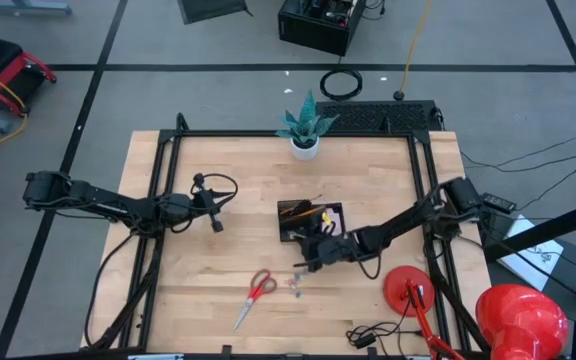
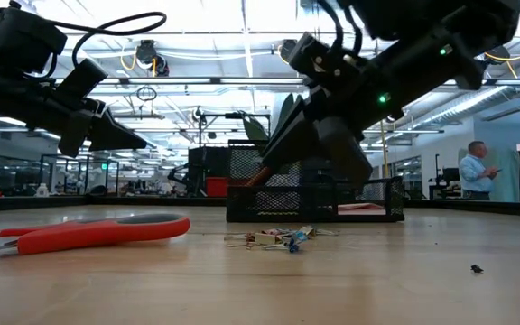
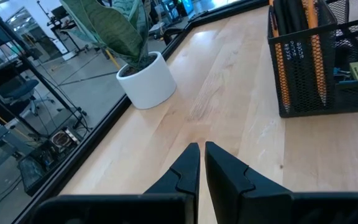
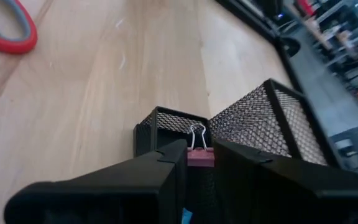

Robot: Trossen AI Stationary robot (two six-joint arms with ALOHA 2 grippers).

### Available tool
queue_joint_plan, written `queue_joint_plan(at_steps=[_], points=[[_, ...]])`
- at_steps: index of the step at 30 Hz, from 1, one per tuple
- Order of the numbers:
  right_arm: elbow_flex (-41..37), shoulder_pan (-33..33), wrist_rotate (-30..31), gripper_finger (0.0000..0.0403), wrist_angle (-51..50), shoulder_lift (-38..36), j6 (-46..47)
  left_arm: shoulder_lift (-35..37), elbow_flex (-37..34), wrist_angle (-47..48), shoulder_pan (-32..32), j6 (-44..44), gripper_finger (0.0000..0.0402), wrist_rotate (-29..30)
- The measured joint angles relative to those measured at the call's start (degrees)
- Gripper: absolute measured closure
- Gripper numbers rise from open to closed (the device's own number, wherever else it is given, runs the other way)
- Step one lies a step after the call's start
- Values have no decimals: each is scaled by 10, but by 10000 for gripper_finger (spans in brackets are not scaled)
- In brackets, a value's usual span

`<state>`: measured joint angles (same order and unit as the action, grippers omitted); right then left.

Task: Pick and place office supplies into organizer
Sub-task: Put the pink binder clip into the desk organizer

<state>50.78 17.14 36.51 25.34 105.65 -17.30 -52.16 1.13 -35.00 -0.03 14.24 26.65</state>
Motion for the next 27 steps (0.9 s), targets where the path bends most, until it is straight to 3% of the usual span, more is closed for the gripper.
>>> queue_joint_plan(at_steps=[8, 21, 27], points=[[0, 36, 99, 343, 2, 0, -14, 0, 0, 0, 0, -5, 371, 0], [40, 28, 124, 344, 21, 95, -47, 0, 0, 1, 0, -7, 371, 0], [50, 27, 118, 343, 17, 97, -49, 0, 0, 2, 0, -6, 371, 0]])
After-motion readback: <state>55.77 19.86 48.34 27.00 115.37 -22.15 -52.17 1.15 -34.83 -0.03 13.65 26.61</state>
